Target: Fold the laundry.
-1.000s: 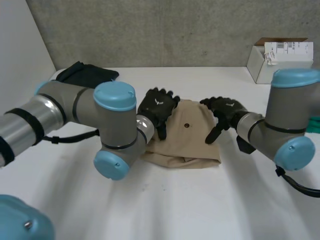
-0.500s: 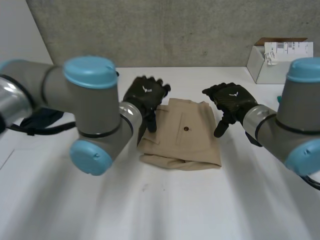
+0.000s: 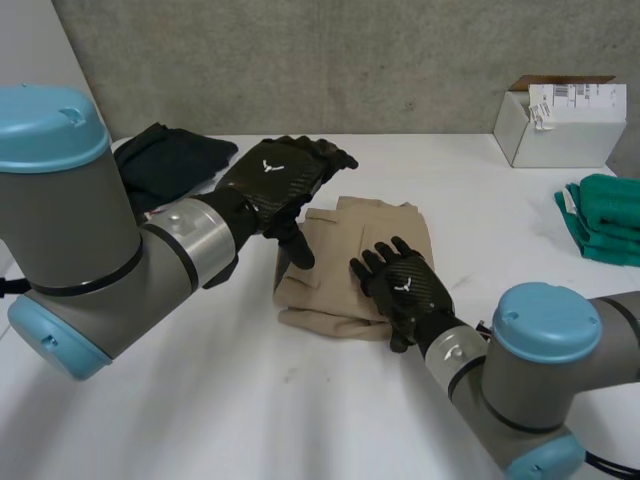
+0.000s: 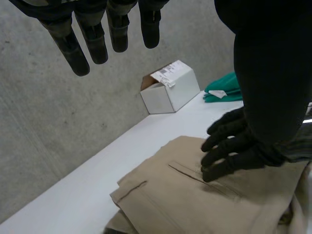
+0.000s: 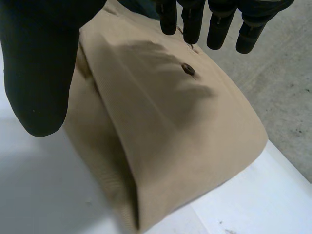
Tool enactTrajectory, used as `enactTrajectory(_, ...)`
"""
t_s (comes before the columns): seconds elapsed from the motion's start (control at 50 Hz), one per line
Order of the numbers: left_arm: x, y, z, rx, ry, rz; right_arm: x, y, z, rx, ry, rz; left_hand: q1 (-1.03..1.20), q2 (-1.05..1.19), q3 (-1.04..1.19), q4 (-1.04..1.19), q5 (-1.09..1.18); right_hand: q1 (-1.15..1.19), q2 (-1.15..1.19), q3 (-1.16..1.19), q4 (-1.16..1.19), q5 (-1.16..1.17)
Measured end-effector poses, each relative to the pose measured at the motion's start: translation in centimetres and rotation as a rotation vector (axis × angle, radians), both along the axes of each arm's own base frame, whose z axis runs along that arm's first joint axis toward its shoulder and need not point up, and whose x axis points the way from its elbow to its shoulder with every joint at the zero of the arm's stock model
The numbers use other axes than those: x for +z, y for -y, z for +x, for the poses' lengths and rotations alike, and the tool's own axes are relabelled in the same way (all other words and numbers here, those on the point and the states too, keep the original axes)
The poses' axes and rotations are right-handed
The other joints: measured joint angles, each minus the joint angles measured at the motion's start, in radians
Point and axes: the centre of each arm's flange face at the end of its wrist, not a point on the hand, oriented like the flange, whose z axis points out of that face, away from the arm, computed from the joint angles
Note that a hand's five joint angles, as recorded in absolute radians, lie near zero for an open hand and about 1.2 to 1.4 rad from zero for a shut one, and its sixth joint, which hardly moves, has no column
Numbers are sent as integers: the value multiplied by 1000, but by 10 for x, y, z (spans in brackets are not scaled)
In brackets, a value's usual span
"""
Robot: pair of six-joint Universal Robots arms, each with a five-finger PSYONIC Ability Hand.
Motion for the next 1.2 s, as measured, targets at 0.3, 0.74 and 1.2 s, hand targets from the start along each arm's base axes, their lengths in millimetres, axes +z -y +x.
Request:
enactTrajectory(0.3, -6, 3, 0, 9, -4, -8, -20, 19, 9, -11, -25, -3, 0, 0, 0, 0, 0, 312, 318, 317, 317, 193)
enactTrajectory(0.74, -6, 3, 0, 10, -4, -6, -18, 36, 19, -10, -2, -35, 0, 0, 0, 0, 0, 189, 182, 182, 184, 190)
enactTrajectory(1.2, -7, 3, 0, 11, -3, -3, -11, 42, 23, -11, 17, -54, 0, 0, 0, 0, 0, 240, 236, 237, 238, 216)
